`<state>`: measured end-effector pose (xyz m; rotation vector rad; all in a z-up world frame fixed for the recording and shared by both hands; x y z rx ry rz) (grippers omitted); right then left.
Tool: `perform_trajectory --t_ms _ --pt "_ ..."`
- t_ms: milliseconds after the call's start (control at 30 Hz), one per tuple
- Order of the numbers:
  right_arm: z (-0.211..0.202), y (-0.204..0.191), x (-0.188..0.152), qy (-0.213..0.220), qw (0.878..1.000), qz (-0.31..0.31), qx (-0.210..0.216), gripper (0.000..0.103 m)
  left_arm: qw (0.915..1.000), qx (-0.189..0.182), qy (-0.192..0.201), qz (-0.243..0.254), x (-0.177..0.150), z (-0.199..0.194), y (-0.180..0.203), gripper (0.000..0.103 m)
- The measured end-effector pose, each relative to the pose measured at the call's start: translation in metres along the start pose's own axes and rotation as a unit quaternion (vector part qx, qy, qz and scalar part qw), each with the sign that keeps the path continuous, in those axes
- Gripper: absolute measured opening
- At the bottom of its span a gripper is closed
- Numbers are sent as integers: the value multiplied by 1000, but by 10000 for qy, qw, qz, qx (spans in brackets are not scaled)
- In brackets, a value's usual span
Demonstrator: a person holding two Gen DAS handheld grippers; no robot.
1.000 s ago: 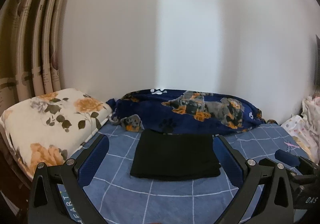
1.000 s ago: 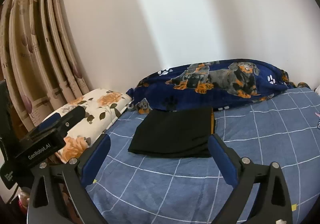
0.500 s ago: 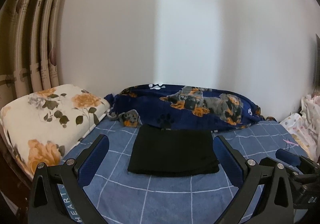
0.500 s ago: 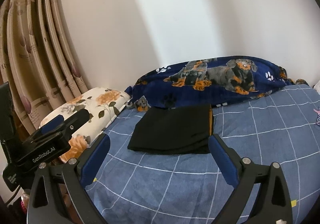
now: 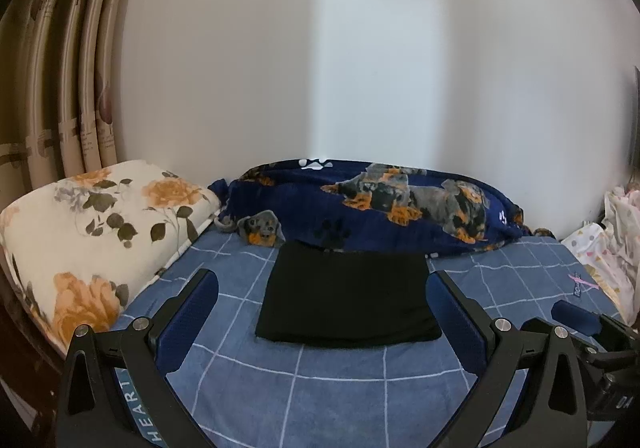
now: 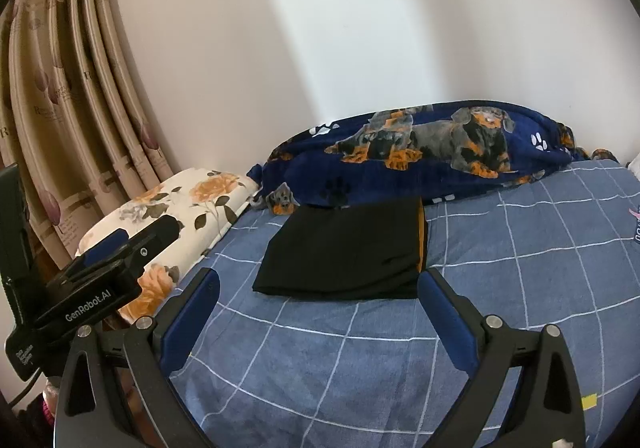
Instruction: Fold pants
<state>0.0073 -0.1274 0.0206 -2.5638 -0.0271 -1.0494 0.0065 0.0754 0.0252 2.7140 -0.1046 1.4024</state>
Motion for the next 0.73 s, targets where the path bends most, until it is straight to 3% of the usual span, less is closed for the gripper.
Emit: perform_trajectory --t_ms 733 --pt "11 4 -4 -165 9998 70 37 99 9998 117 17 148 -8 10 3 103"
Point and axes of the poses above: each gripper's, at about its wrist camera, not at the fingertips, and z roughly the way its jaws point, y to its right, x to its top, the point moved 1 cm from there along z, roughly the way its jaws point, and after that the axes turned 12 degrees about -y, right-handed, at the moved point
